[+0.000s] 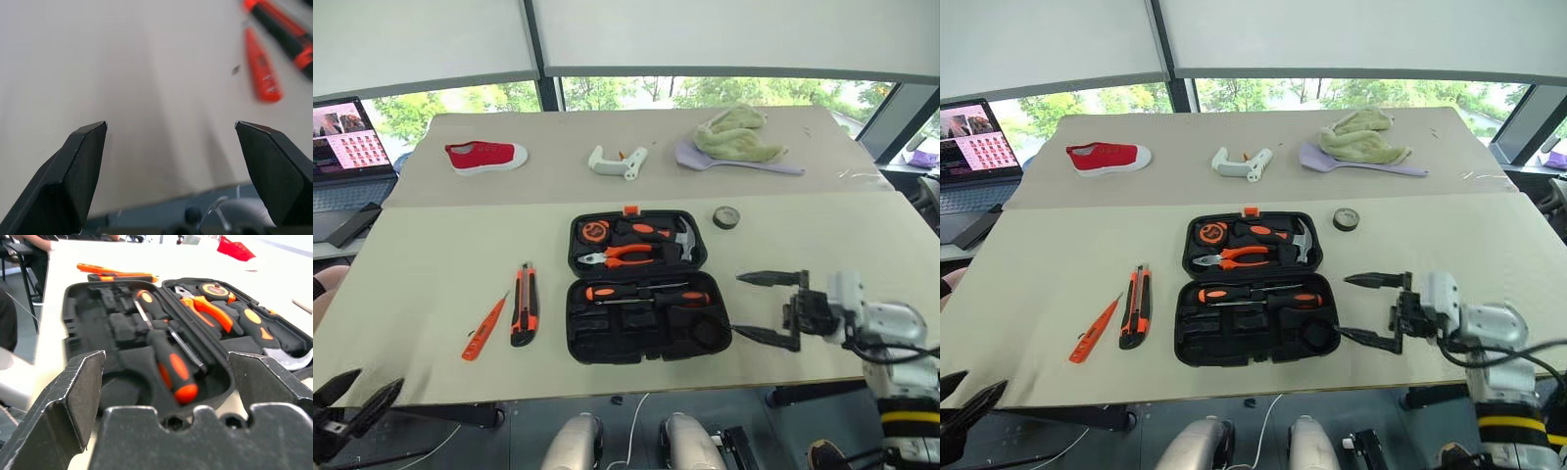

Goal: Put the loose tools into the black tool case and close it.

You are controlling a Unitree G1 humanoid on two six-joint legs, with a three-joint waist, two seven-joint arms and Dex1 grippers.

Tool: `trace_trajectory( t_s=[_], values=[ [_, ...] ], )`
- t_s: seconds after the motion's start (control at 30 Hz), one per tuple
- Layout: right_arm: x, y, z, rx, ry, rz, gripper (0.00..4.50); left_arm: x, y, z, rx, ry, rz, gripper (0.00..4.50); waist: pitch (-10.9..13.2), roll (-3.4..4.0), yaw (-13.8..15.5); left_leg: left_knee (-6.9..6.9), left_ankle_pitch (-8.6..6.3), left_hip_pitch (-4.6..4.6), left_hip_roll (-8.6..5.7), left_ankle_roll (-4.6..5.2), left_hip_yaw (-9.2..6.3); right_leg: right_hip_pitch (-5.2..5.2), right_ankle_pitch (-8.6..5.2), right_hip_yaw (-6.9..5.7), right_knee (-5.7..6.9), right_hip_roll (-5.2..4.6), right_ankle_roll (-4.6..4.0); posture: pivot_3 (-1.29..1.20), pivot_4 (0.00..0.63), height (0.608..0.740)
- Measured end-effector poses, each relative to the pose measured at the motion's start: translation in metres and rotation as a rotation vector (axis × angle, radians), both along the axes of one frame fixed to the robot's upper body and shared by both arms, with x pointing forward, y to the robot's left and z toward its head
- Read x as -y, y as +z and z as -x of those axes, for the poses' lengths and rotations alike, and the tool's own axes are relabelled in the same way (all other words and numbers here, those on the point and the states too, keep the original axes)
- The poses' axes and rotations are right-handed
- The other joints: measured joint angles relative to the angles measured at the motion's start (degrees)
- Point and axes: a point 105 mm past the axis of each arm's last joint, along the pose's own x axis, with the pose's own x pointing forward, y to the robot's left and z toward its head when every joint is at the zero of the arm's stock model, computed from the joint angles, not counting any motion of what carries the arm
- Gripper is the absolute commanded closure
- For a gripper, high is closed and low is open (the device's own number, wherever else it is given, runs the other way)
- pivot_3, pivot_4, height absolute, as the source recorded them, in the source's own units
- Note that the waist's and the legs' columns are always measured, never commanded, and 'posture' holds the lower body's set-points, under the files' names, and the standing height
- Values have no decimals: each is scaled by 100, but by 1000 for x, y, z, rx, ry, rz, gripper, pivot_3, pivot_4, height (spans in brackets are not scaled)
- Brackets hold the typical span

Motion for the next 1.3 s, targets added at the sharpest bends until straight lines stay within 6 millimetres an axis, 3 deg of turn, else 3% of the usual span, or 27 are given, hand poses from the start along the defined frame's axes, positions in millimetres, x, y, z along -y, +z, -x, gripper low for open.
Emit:
trace_trajectory(
  t_s=[0.13, 0.23, 0.33, 0.47, 0.63, 0.73, 1.0, 1.03, 1.3],
  values=[
    [-9, 10, 5, 12, 30, -51, 44, 10, 10, -15, -18, -35, 50, 0, 1, -4, -4, 0, 0, -1, 12, -2, -1, -1, 5, -1, -1, 0, -9, 0, 150, 740],
    [-34, 30, 9, 104, 105, -113, 44, 37, 34, -44, -39, -159, 57, 0, 0, -6, 7, -1, 1, -5, 17, -7, -5, -12, 7, -1, 1, 2, -16, 0, 150, 740],
    [-55, 41, 13, 138, 160, -167, 44, 61, 44, -63, -78, -236, 69, 0, 0, -2, -14, -2, -4, -10, 13, -16, -1, -26, 7, 4, 8, 6, -16, 0, 150, 740],
    [-71, 45, 15, 131, 208, -188, 44, 87, 30, -82, -176, -292, 43, 0, 0, 0, -18, -4, -11, -7, 12, -30, -1, -31, 7, 5, 12, 15, -17, 0, 150, 740],
    [-76, 42, 16, 109, 222, -192, 44, 94, 15, -96, -232, -266, -18, 0, 1, -3, -23, -5, -12, -9, 16, -38, 0, -38, 9, 7, 12, 21, -21, 0, 150, 740],
    [-76, 41, 17, 105, 223, -191, 0, 100, 9, -104, -242, -245, -45, 716, -1, 2, -4, -4, -12, -5, 14, -38, 1, -32, 9, 8, 13, 17, -21, 0, 150, 740],
    [-74, 36, 19, 86, 216, -189, 0, 106, 3, -104, -256, -232, -37, 3815, -5, 9, 61, -3, -12, -4, 12, -40, 2, -31, 9, 8, 13, 11, -21, 0, 150, 740],
    [-74, 36, 19, 85, 215, -188, 0, 106, 3, -104, -253, -233, -34, 4043, -5, 9, 62, -3, -12, -4, 12, -40, 2, -31, 9, 9, 13, 11, -21, 0, 150, 740],
    [-72, 36, 19, 82, 197, -165, 0, 99, 8, -101, -199, -264, 42, 4076, -6, 11, 49, -4, -11, -7, 16, -40, 3, -36, 8, 7, 13, 14, -24, 0, 150, 740]
  ],
)
